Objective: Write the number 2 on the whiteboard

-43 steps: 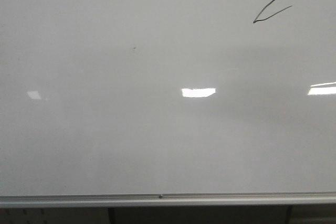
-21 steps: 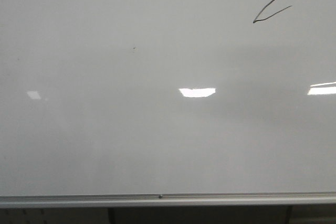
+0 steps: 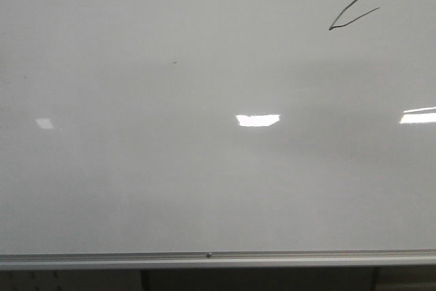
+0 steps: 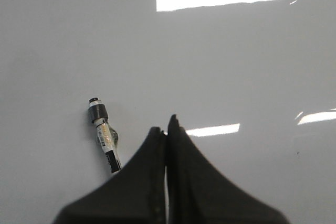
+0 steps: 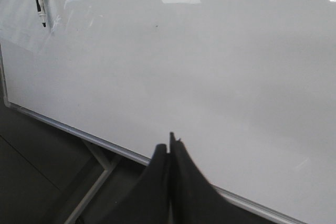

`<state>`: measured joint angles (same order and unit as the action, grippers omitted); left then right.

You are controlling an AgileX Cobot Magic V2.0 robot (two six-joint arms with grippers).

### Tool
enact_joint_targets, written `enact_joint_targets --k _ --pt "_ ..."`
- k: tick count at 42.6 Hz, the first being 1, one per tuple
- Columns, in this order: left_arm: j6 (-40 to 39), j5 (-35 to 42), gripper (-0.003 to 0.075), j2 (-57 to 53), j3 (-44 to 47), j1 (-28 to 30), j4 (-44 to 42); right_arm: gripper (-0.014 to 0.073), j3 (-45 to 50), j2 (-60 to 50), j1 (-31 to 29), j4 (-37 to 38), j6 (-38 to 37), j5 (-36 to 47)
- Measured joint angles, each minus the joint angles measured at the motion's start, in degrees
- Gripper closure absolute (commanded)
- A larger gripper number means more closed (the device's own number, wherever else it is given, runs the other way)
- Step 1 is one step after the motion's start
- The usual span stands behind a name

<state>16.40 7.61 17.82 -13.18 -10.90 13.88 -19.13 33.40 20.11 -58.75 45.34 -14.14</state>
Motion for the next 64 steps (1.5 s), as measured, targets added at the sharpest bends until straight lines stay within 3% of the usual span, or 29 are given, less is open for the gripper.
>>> enact_joint_targets --k 9,20,64 --pt "-11.7 -7.6 0.0740 -12.3 6.2 5.4 -9.0 0.0700 0.0 0.0 0.0 0.0 0.0 -0.1" --pt "-14.7 -15.6 0.0740 -18.0 13.1 12.4 -10.5 0.0700 0.0 0.0 0.0 0.0 0.0 -0.4" --pt "-14.8 -15.2 0.0740 -18.0 13.5 12.5 -10.8 0.0700 0.0 0.0 0.0 0.0 0.0 -0.7"
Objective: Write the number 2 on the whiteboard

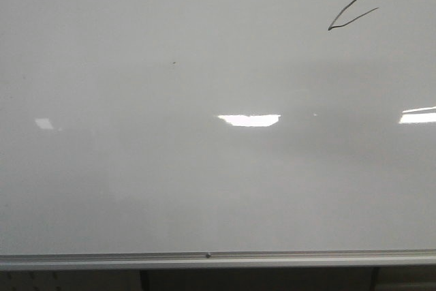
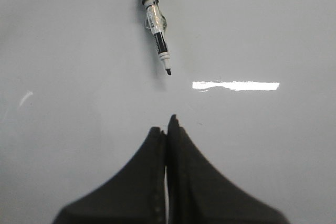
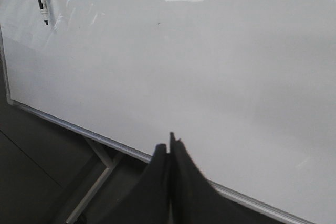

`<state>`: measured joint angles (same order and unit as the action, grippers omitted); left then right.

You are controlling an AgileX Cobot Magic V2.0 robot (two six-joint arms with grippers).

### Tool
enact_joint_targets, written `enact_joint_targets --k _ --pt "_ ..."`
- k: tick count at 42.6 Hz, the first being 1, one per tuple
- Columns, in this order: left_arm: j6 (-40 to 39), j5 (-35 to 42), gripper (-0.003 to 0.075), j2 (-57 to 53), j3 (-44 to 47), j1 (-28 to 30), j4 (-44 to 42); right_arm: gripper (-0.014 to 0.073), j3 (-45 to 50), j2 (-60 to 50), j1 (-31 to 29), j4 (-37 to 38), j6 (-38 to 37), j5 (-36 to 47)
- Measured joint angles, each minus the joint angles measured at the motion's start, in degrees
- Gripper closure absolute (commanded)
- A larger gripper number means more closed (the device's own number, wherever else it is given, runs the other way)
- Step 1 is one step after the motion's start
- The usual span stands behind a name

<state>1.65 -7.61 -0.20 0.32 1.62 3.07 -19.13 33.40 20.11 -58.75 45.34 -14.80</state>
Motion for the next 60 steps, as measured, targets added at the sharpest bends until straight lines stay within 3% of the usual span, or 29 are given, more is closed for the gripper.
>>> enact_joint_targets --k 9,24,31,41,50,60 --pt "0.0 0.0 0.0740 0.0 0.0 0.0 0.0 0.0700 0.0 0.0 0.0 0.0 0.0 0.3" --pt "-0.1 0.0 0.0740 0.0 0.0 0.0 0.0 0.0700 0.3 -1.3 0.0 0.2 0.0 7.9" --pt "-0.1 0.0 0.0740 0.0 0.0 0.0 0.0 0.0700 3.1 -5.3 -1.5 10.4 -5.3 8.4" --pt "-0.1 0.0 0.0740 0.0 0.0 0.0 0.0 0.0700 9.2 -17.3 -10.6 29.9 -24.3 7.1" --pt "-0.1 0.0 0.0740 0.0 0.0 0.0 0.0 0.0700 15.8 -26.0 -14.3 48.8 -39.5 5.5" --pt "-0.1 0.0 0.0740 0.0 0.0 0.0 0.0 0.0700 20.6 -33.0 -17.1 54.9 -42.0 4.3"
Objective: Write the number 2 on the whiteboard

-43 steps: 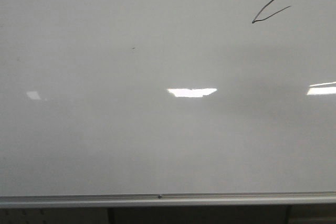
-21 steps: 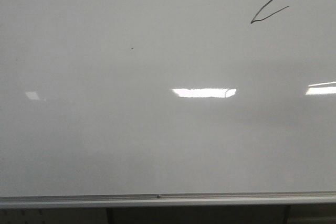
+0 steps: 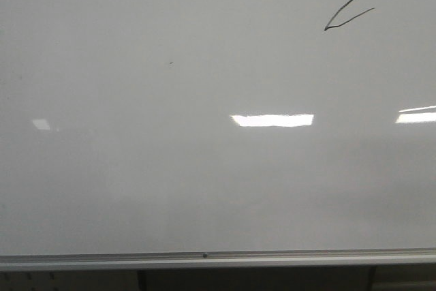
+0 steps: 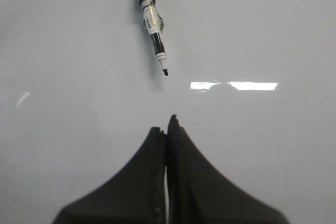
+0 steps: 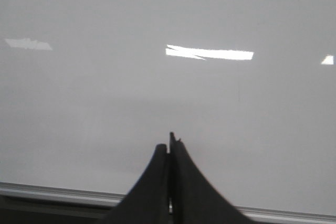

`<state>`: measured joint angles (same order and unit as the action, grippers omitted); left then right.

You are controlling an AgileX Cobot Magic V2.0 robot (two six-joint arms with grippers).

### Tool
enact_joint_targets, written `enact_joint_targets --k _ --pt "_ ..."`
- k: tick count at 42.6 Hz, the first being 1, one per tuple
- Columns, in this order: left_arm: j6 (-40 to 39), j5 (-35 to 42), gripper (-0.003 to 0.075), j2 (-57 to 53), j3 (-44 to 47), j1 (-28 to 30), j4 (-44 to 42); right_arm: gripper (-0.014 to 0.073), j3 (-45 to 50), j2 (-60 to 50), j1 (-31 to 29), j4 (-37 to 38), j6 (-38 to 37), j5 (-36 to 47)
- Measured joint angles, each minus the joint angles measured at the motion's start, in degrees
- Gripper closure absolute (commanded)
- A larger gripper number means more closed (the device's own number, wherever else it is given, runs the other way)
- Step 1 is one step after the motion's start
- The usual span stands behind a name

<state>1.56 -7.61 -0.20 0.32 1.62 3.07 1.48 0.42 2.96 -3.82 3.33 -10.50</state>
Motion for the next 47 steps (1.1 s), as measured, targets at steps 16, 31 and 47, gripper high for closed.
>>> enact_joint_targets --k 16,31,47 --pt "0.0 0.0 0.0740 0.0 0.0 0.0 0.0 0.0700 0.1 -0.9 -0.9 0.5 -0.3 -2.3" --pt "0.0 0.0 0.0740 0.0 0.0 0.0 0.0 0.0700 0.1 -0.9 -0.9 0.5 -0.5 -2.3" --pt "0.0 0.0 0.0740 0.0 0.0 0.0 0.0 0.0700 0.1 -0.9 -0.9 0.5 -0.5 -2.3"
